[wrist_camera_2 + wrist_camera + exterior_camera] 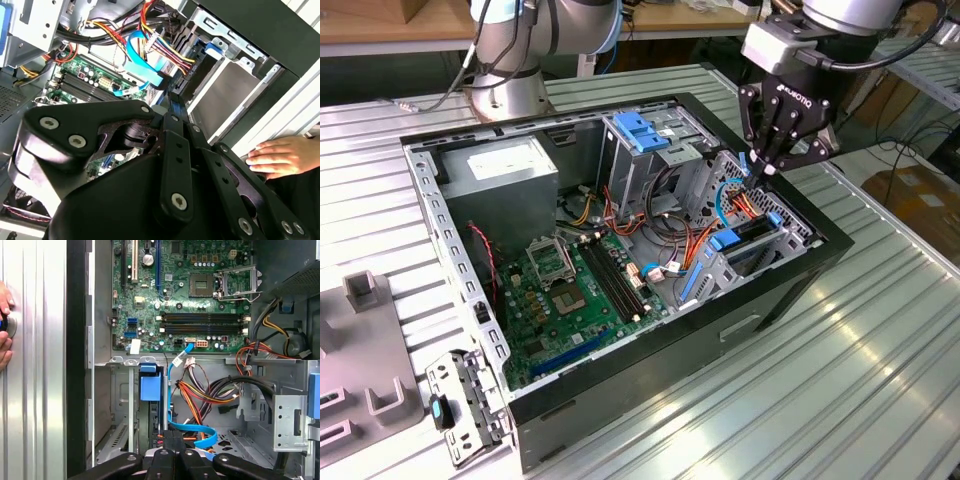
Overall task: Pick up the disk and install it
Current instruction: 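Insert the second disk wire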
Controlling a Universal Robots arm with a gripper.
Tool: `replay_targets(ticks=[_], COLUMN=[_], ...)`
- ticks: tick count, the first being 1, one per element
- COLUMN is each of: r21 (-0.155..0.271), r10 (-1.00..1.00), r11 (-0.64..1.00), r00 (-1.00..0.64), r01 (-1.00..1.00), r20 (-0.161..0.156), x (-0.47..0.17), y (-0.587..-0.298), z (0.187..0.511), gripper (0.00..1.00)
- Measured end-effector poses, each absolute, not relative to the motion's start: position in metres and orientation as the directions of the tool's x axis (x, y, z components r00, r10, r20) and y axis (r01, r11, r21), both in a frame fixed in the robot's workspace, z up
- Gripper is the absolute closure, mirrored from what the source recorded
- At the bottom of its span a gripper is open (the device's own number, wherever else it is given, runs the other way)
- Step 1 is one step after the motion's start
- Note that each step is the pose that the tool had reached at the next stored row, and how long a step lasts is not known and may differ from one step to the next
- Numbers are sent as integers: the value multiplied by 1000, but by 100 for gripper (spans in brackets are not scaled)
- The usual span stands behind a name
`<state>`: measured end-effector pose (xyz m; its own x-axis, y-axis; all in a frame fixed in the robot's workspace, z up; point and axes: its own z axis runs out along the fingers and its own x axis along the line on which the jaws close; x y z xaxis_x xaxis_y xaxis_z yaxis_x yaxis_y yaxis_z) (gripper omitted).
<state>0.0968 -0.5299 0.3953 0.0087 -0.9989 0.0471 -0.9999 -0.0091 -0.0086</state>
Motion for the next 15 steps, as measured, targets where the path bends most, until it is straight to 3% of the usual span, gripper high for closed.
replay_targets(ticks=[5,13,15], r21=[-7,-3,-3], r10=[-995,-991,-990], r11=[-10,-10,-10], r00=[9,9,9], r01=[-1000,-1000,-1000], r20=[103,132,138], x=[97,101,102], y=[-513,-501,-500], z=[393,392,392], gripper=[89,89,83])
